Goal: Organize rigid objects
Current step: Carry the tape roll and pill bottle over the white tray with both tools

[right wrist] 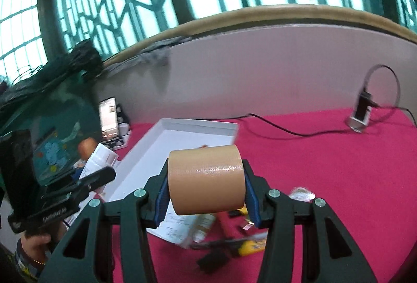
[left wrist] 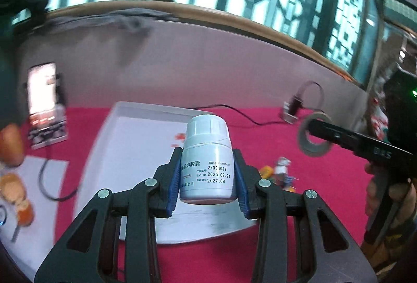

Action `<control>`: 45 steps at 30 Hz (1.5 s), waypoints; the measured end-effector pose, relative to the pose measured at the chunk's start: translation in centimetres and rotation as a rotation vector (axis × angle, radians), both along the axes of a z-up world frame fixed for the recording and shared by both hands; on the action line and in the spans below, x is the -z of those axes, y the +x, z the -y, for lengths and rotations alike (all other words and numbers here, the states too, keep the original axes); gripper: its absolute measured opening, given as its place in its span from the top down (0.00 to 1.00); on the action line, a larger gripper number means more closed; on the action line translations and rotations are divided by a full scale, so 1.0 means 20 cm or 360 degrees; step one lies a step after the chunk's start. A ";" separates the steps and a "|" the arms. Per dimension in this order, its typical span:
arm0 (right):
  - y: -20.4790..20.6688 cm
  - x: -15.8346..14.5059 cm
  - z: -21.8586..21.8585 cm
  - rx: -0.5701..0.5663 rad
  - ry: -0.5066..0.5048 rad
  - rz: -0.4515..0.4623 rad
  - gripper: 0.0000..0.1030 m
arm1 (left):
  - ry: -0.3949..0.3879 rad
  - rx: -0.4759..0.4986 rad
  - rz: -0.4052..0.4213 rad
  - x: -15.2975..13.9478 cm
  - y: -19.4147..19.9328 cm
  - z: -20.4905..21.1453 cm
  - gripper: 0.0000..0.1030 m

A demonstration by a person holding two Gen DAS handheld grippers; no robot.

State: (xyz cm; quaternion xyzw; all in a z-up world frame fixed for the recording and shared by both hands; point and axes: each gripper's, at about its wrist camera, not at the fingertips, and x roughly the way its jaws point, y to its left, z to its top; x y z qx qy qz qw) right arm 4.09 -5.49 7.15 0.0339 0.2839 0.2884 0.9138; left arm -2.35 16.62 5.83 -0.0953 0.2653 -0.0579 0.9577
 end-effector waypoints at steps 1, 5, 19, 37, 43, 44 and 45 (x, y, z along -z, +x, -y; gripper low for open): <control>0.00 -0.01 -0.03 -0.0022 -0.0003 0.0009 0.53 | -0.0004 -0.0050 -0.0002 0.01 -0.01 -0.05 0.65; 0.03 -0.02 -0.14 -0.0073 -0.0019 0.0009 0.53 | -0.0031 -0.0209 -0.0035 0.05 -0.02 -0.24 0.65; 0.11 0.05 -0.46 -0.0116 -0.0149 -0.0033 0.53 | 0.0153 -0.0301 -0.0195 0.17 0.28 -0.31 0.65; 0.35 0.37 -0.63 0.0035 -0.0341 -0.0360 0.53 | 0.0297 -0.0296 -0.0576 0.47 0.65 -0.28 0.65; 0.41 0.41 -0.64 0.0063 -0.0374 -0.0377 0.53 | 0.0250 -0.0288 -0.0598 0.51 0.69 -0.30 0.65; 0.42 0.42 -0.65 0.0067 -0.0379 -0.0379 0.53 | 0.0248 -0.0287 -0.0598 0.51 0.69 -0.30 0.65; 0.43 0.43 -0.65 0.0074 -0.0384 -0.0387 0.53 | 0.0247 -0.0284 -0.0601 0.50 0.69 -0.30 0.65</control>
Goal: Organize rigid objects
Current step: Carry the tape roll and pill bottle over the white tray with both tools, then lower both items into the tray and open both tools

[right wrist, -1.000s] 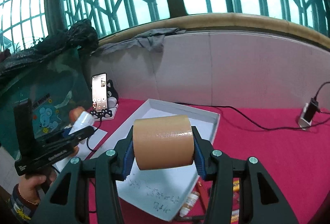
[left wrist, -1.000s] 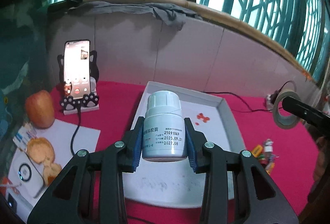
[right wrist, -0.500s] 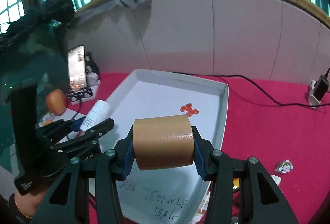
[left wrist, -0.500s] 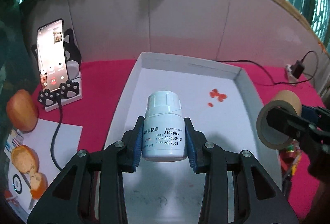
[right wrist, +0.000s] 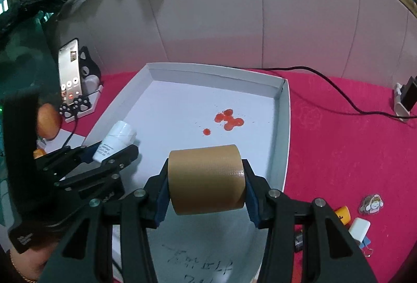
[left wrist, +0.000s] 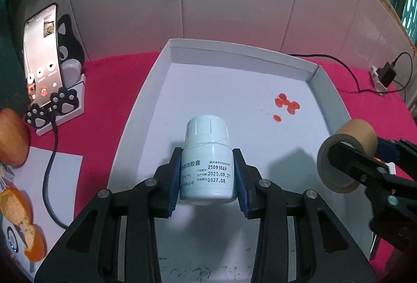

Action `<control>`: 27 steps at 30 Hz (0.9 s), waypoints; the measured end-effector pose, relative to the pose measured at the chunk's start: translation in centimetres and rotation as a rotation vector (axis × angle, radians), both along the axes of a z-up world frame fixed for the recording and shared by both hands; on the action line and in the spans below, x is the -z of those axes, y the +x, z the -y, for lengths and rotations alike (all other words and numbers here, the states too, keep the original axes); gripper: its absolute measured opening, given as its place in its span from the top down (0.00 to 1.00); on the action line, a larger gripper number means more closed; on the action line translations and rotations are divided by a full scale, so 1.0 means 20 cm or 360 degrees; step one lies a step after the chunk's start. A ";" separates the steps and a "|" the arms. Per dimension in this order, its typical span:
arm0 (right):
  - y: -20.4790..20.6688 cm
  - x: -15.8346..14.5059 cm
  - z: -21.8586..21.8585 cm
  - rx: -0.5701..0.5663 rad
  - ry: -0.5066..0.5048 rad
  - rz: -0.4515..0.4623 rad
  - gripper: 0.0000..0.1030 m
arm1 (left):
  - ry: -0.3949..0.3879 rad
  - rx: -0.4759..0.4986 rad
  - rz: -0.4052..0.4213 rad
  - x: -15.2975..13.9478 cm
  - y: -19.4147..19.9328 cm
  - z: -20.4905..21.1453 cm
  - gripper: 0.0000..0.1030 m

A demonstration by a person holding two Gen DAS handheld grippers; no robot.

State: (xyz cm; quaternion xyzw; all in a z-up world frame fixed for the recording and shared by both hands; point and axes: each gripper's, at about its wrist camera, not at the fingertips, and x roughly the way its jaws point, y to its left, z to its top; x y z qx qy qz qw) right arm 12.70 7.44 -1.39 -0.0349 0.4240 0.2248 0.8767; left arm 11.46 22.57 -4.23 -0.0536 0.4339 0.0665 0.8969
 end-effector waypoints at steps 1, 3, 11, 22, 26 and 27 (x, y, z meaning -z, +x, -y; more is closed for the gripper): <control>0.01 0.01 0.00 0.0004 -0.0005 -0.0003 0.52 | -0.0006 0.0002 -0.0007 0.00 0.01 0.00 0.65; 0.02 0.04 -0.01 0.0012 -0.0020 -0.0007 0.52 | -0.0024 -0.0006 -0.0022 0.01 0.03 0.00 0.65; 0.04 0.07 -0.01 0.0039 -0.0013 0.0013 0.40 | -0.0055 -0.0046 0.0007 0.00 0.05 -0.02 0.24; -0.07 -0.14 0.12 0.0130 0.0133 0.0293 0.00 | -0.0234 -0.0075 0.0243 -0.15 -0.14 -0.10 0.00; -0.16 -0.24 0.17 0.0118 0.0177 0.0407 0.00 | -0.0232 -0.0077 0.0357 -0.23 -0.26 -0.10 0.00; -0.18 -0.26 0.19 0.0106 0.0185 0.0436 0.00 | -0.0231 -0.0079 0.0389 -0.25 -0.29 -0.10 0.01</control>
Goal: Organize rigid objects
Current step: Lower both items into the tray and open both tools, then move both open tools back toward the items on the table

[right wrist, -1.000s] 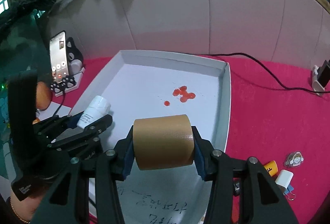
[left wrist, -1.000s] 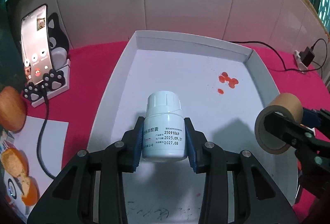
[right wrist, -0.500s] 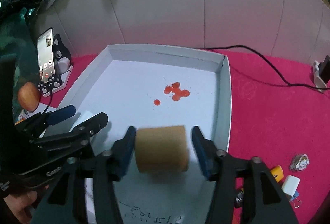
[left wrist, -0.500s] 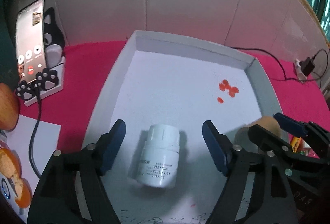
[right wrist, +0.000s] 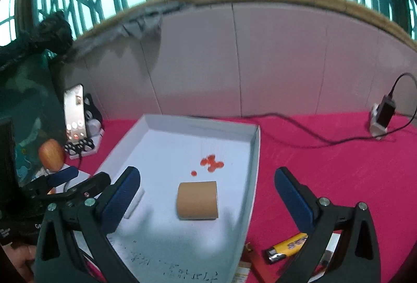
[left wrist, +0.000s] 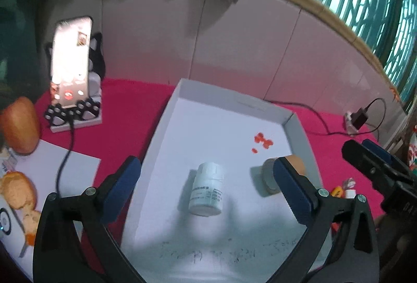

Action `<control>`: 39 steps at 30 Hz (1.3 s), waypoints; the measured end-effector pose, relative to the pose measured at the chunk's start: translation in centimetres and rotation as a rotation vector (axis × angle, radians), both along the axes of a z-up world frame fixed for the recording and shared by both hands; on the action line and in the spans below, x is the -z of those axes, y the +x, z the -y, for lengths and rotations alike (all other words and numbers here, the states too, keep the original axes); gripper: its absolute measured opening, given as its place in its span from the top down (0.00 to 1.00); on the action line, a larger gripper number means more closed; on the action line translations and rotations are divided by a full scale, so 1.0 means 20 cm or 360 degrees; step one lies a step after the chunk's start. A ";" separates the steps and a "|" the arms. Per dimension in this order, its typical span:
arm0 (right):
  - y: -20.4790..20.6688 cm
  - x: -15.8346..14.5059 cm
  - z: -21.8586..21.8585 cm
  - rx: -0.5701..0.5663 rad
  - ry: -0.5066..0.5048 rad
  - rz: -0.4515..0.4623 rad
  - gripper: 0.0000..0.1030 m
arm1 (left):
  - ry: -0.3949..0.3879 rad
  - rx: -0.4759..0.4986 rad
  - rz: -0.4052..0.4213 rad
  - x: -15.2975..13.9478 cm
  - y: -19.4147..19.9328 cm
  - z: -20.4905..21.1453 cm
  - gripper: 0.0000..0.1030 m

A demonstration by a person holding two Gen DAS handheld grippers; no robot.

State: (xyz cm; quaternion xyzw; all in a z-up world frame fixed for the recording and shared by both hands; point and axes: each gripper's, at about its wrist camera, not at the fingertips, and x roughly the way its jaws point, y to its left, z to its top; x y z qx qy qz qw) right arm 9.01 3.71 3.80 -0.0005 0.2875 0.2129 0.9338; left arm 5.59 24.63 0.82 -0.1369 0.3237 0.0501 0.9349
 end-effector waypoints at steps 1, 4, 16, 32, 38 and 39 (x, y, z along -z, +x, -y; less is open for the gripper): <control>-0.03 -0.02 0.01 -0.0015 0.0006 0.0032 0.00 | 0.0001 -0.0001 0.0034 -0.02 -0.04 0.01 0.00; -0.13 -0.09 0.05 -0.0103 0.0051 0.0105 0.00 | -0.0007 -0.0008 0.0149 -0.11 -0.16 0.02 0.01; -0.34 -0.19 0.48 0.0077 0.0125 0.0258 0.00 | 0.0017 0.0237 0.0229 -0.15 -0.31 0.24 0.01; -0.33 0.10 1.06 0.0439 0.0126 -0.0011 0.00 | 0.0009 0.1269 0.0002 0.06 -0.38 0.91 0.01; -0.31 0.16 1.09 0.0423 0.0145 -0.0056 0.00 | -0.0004 0.1402 -0.0212 0.16 -0.34 1.09 0.10; -0.31 0.16 1.10 0.0418 0.0150 -0.0055 0.00 | 0.0009 0.1395 -0.0234 0.17 -0.33 1.11 0.10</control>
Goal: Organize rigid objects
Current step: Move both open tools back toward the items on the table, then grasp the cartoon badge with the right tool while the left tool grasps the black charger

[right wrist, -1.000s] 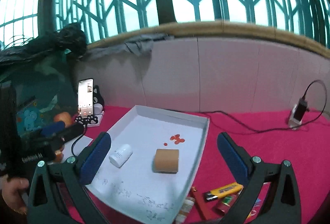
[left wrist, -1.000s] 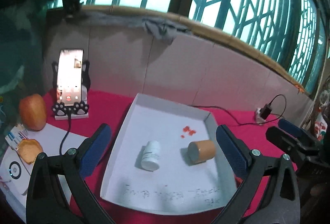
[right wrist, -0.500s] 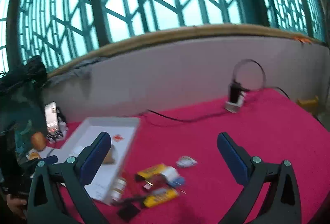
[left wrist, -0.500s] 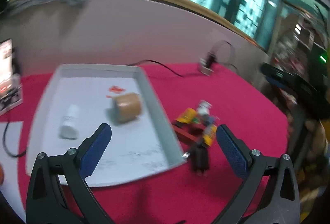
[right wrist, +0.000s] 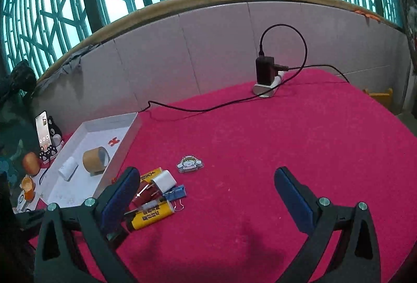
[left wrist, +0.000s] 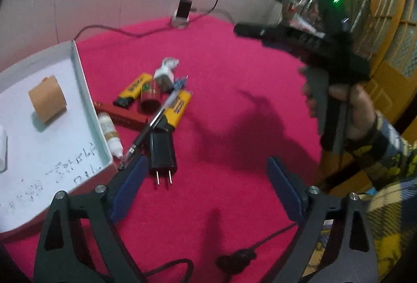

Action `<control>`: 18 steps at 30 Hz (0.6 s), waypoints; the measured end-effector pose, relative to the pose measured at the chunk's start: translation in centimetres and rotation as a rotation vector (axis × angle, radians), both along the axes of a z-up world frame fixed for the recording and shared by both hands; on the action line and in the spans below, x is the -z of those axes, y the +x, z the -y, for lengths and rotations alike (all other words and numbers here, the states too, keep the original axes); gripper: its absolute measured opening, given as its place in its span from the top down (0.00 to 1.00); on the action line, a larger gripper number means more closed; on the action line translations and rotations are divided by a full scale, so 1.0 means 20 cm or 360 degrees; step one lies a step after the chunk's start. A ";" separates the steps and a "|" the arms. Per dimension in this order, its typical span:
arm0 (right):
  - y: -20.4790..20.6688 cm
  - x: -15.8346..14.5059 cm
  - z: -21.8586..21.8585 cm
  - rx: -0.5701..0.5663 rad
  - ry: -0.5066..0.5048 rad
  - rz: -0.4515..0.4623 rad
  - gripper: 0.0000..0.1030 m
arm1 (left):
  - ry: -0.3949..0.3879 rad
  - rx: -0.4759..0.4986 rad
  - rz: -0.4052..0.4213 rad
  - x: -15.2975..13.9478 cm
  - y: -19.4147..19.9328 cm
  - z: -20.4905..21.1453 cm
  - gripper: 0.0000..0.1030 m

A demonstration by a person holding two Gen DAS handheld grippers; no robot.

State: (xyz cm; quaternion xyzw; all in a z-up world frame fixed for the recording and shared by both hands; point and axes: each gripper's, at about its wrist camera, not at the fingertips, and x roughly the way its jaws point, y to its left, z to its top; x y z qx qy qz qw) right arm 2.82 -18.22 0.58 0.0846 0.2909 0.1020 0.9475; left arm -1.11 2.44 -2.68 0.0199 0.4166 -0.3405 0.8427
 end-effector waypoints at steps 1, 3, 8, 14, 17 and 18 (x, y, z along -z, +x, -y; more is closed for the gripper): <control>0.00 0.00 0.01 -0.0005 0.0006 0.0002 0.00 | 0.0014 -0.0007 -0.0016 0.01 0.01 0.02 0.10; 0.00 0.01 0.02 -0.0009 0.0011 0.0006 0.00 | 0.0047 -0.0042 -0.0049 0.03 0.04 0.05 0.10; 0.04 0.02 0.03 -0.0055 0.0018 0.0001 0.00 | 0.0177 -0.0095 -0.0103 0.07 0.10 0.14 0.10; 0.19 0.05 -0.02 -0.0241 -0.0086 -0.0056 0.00 | 0.0229 -0.0091 -0.0124 0.09 0.11 0.19 0.10; 0.34 0.12 -0.02 -0.0276 -0.0086 -0.0163 0.00 | 0.0218 -0.0041 -0.0133 0.09 0.06 0.20 0.18; 0.39 0.14 -0.03 -0.0281 -0.0079 -0.0198 0.00 | 0.0226 -0.0042 -0.0131 0.10 0.05 0.20 0.18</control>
